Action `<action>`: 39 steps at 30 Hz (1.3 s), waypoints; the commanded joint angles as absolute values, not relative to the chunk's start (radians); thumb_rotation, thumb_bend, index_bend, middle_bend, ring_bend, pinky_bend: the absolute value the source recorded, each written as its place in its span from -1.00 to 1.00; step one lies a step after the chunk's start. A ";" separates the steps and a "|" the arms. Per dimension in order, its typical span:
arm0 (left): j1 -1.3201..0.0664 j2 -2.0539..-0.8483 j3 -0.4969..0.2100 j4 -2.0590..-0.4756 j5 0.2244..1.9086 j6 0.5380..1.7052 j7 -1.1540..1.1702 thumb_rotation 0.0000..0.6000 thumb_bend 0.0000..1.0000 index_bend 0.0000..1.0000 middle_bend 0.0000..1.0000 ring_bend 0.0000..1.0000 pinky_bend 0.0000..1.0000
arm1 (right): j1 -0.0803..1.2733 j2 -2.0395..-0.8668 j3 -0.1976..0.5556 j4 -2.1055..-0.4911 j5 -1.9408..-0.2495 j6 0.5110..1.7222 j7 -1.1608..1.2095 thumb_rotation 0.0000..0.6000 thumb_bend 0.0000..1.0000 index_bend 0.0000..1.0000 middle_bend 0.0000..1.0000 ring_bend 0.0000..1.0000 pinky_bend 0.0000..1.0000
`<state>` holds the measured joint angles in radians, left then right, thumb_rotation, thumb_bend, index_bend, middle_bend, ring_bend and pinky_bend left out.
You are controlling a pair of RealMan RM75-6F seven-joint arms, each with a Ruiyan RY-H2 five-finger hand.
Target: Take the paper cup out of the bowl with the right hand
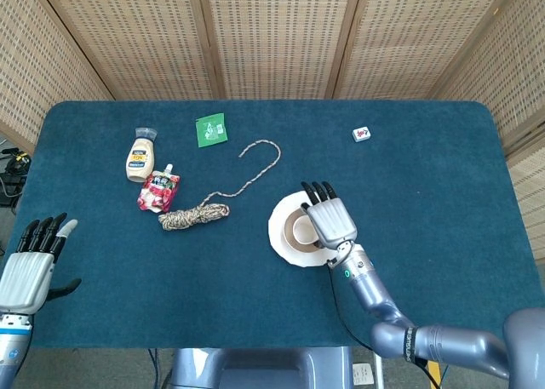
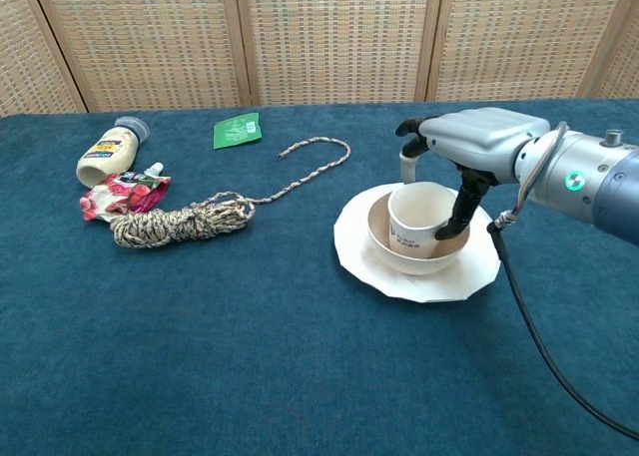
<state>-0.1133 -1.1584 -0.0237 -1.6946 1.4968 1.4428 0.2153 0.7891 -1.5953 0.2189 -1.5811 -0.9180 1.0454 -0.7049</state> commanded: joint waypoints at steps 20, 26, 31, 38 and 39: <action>-0.114 -1.162 -0.018 -1.699 1.500 1.446 0.232 1.00 -1.00 -1.00 -1.00 -1.00 -1.00 | 0.749 -1.418 0.281 -1.695 -0.947 1.213 -0.708 1.00 -0.40 -0.01 -0.71 -1.00 -0.68; -0.113 -1.168 -0.014 -1.706 1.506 1.449 0.258 1.00 -1.00 -1.00 -1.00 -1.00 -1.00 | 0.698 -1.323 0.278 -1.641 -0.890 1.194 -0.654 1.00 -0.40 -0.01 -0.71 -1.00 -0.68; -0.114 -1.174 -0.009 -1.710 1.513 1.448 0.279 1.00 -1.00 -1.00 -1.00 -1.00 -1.00 | 0.688 -1.335 0.261 -1.570 -0.853 1.141 -0.606 1.00 -0.41 -0.01 -0.71 -1.00 -0.68; -0.114 -1.174 -0.007 -1.711 1.516 1.448 0.281 1.00 -1.00 -1.00 -1.00 -1.00 -1.00 | 0.681 -1.388 0.242 -1.421 -0.819 1.064 -0.530 1.00 -0.41 -0.01 -0.71 -1.00 -0.68; -0.114 -1.174 -0.008 -1.711 1.514 1.447 0.281 1.00 -1.00 -1.00 -1.00 -1.00 -1.00 | 0.681 -1.393 0.239 -1.406 -0.817 1.056 -0.524 1.00 -0.41 -0.02 -0.71 -1.00 -0.68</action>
